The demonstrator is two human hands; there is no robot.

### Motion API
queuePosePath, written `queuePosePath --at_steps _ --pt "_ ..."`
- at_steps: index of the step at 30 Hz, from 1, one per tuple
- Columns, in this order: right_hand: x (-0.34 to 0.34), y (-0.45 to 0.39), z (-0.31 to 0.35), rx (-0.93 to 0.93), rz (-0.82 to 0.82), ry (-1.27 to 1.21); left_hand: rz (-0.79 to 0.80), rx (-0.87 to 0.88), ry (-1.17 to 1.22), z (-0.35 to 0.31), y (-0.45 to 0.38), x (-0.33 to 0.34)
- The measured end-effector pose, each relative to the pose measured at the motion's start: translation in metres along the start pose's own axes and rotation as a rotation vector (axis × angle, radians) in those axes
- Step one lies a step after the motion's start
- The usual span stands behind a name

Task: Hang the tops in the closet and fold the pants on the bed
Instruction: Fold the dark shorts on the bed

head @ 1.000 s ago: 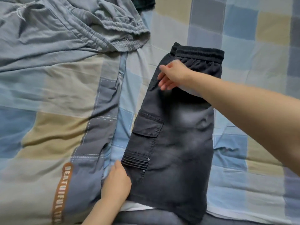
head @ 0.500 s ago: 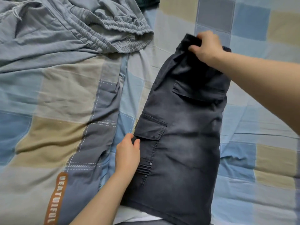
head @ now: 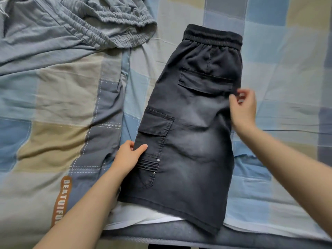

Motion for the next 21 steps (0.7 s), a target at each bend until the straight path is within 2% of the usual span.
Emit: queuePosePath --at_steps 2,3,8,11,15,19,21 --pt "0.003 0.052 -0.075 0.313 0.143 -0.06 0.107 -0.008 0.109 0.005 0.009 0.004" --pt "0.007 0.077 -0.099 0.4 0.217 -0.095 0.139 0.002 0.149 0.006 0.012 0.004" --pt "0.025 0.181 -0.14 0.72 0.59 -0.493 0.229 -0.031 0.214 0.013 0.022 0.009" --pt "0.027 0.221 -0.143 0.732 0.754 -0.498 0.201 -0.067 0.234 0.019 0.027 0.012" --pt "-0.003 0.233 -0.148 0.628 0.7 -0.398 0.199 -0.122 0.306 0.02 0.047 0.02" --pt "-0.064 0.217 -0.167 0.544 0.563 -0.418 0.364 -0.266 0.438 0.026 0.079 0.034" --pt "-0.088 0.211 -0.182 0.514 0.509 -0.367 0.449 -0.319 0.427 0.037 0.096 0.045"
Point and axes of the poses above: each hand's wrist, its own y-axis away from the middle knuckle, its own x-axis out of the palm, z = x × y, the point moved 4 cm from there along -y, towards the middle knuckle, and after that the axes turned 13 degrees about y, right-handed, at the moved point
